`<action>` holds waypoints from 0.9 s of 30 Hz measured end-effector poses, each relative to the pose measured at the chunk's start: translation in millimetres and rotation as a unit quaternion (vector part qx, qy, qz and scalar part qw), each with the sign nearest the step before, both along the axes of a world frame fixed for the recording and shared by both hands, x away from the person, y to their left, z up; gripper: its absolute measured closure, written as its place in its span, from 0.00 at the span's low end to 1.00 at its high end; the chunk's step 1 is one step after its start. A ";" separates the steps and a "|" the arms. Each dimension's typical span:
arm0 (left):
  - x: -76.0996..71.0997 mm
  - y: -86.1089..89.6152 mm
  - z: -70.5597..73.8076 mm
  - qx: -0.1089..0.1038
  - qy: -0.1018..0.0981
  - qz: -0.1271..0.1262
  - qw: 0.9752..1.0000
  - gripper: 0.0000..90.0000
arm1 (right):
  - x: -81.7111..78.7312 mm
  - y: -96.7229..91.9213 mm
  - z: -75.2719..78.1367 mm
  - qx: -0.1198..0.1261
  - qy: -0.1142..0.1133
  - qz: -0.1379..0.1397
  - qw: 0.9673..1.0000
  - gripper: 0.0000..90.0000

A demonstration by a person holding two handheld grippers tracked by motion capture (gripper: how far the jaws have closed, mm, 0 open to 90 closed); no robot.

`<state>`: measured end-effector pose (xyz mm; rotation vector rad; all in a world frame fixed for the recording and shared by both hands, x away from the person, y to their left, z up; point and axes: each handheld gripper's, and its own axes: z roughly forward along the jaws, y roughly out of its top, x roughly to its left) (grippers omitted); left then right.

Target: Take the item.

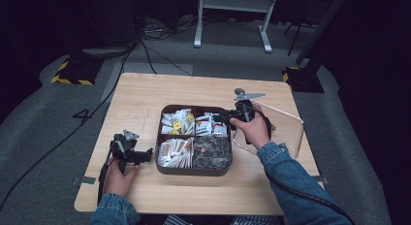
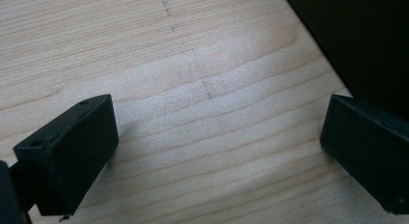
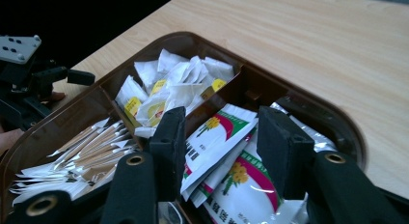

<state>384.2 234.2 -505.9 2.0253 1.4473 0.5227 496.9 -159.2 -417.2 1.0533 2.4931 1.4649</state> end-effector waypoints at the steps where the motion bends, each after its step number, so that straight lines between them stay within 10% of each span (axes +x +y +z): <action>1: 0.0 0.0 0.0 0.000 0.000 0.000 1.000 0.00 | -0.6 4.0 -3.4 -0.006 0.003 0.002 1.000 0.61; 27: 0.0 0.0 0.0 0.000 0.000 0.000 1.000 0.00 | -0.5 26.4 -27.8 -0.017 0.046 -0.005 0.999 0.58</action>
